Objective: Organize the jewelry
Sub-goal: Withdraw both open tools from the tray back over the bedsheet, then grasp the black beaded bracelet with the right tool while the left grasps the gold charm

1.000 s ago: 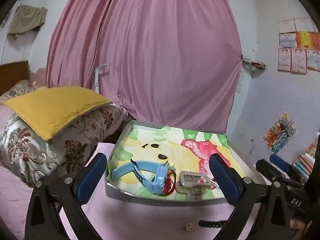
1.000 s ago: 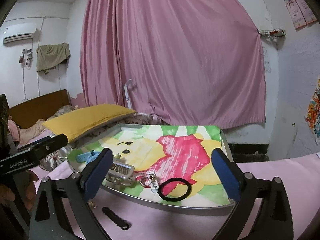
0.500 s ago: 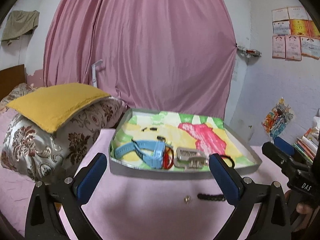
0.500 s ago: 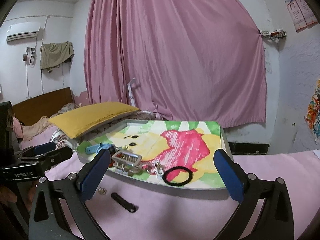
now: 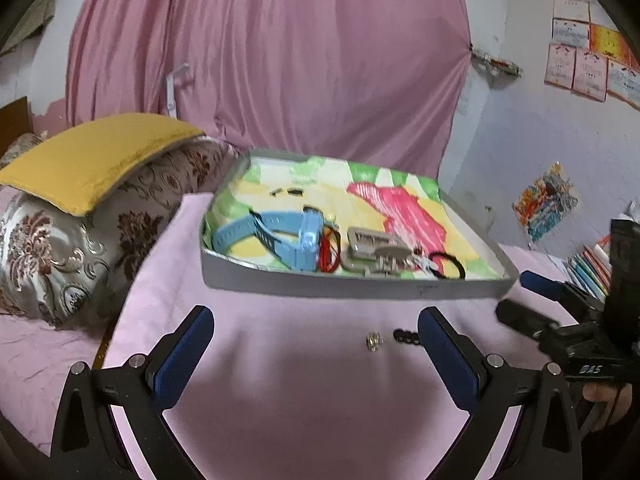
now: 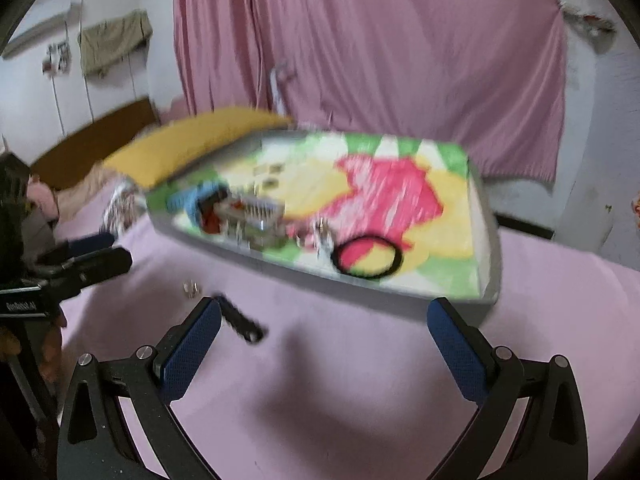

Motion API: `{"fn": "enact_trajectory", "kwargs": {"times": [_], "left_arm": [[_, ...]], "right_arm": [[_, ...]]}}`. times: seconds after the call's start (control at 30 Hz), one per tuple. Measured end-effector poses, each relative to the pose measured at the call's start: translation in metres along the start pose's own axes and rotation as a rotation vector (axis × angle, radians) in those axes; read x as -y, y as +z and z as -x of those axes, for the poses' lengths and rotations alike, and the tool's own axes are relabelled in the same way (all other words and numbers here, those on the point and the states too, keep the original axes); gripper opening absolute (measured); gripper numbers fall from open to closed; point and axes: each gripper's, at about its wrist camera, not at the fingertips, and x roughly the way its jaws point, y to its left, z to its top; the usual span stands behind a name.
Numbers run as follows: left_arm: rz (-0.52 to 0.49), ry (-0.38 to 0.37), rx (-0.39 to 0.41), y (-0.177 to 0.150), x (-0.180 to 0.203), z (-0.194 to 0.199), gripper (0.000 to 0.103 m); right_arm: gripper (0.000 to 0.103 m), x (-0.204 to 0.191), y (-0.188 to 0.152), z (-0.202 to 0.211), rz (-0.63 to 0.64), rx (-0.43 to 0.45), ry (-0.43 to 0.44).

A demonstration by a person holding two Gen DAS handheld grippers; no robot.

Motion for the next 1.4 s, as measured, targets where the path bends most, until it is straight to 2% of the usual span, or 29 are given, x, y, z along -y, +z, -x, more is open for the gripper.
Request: {"fn": "enact_trajectory", "kwargs": {"times": [0.17,0.23,0.3,0.4,0.47,0.6,0.8,1.2,1.23,1.33,1.4], "left_arm": [[-0.015,-0.025,-0.089,-0.004,0.003,-0.013,0.102],[-0.029,-0.033,-0.099,-0.004,0.006,-0.015,0.098],[-0.048,-0.041,-0.114,-0.004,0.010,-0.018,0.089],[-0.077,-0.055,-0.142,-0.004,0.016,-0.023,0.076],[-0.091,-0.075,-0.159,-0.004,0.019,-0.026,0.072],[-0.103,-0.115,-0.192,-0.003,0.022,-0.034,0.057],[-0.131,-0.135,-0.232,-0.002,0.028,-0.045,0.045],[-0.152,-0.132,-0.258,0.000,0.033,-0.056,0.020],[-0.160,-0.131,-0.259,0.000,0.034,-0.056,0.015],[-0.170,-0.129,-0.262,0.000,0.036,-0.056,0.015],[-0.162,-0.134,-0.262,0.000,0.036,-0.056,0.014]], "right_arm": [[0.100,-0.009,-0.004,-0.007,0.074,-0.060,0.006],[0.093,-0.012,-0.003,-0.010,0.093,-0.078,0.022],[0.083,-0.016,-0.004,-0.014,0.117,-0.105,0.039],[0.072,-0.022,-0.003,-0.019,0.148,-0.134,0.059],[0.069,-0.025,-0.002,-0.021,0.164,-0.146,0.067],[0.051,-0.029,-0.001,-0.027,0.185,-0.172,0.070],[0.045,-0.032,0.002,-0.031,0.200,-0.179,0.087],[0.042,-0.041,0.009,-0.040,0.240,-0.181,0.124],[0.041,-0.042,0.009,-0.041,0.243,-0.181,0.126],[0.035,-0.043,0.011,-0.041,0.244,-0.179,0.135],[0.026,-0.043,0.011,-0.041,0.243,-0.177,0.139]]}}
